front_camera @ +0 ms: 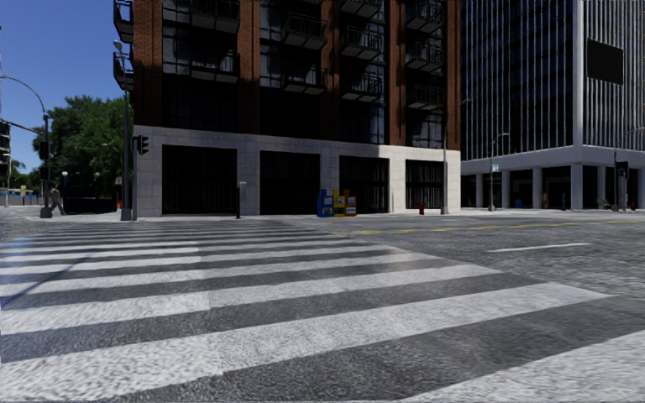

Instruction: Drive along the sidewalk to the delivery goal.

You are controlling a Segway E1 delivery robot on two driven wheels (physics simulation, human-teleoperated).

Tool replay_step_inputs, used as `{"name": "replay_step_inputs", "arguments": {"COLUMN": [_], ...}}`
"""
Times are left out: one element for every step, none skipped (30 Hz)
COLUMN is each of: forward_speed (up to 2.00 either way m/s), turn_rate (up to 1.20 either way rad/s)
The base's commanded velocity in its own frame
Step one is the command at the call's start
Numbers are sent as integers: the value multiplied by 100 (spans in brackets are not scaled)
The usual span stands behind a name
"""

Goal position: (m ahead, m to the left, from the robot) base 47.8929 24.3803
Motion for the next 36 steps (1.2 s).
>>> {"name": "replay_step_inputs", "arguments": {"forward_speed": [200,200,200,200,200,200,199,197,197,196,196,196,196,196,196,196,196,196,196,196,196,196,196,196,196,196,197,197,198,198,198,198,198,198,198,198], "turn_rate": [52,52,52,52,52,52,52,52,52,52,52,52,52,51,50,50,49,48,48,48,48,48,48,48,48,48,48,48,48,48,48,48,48,48,48,48]}}
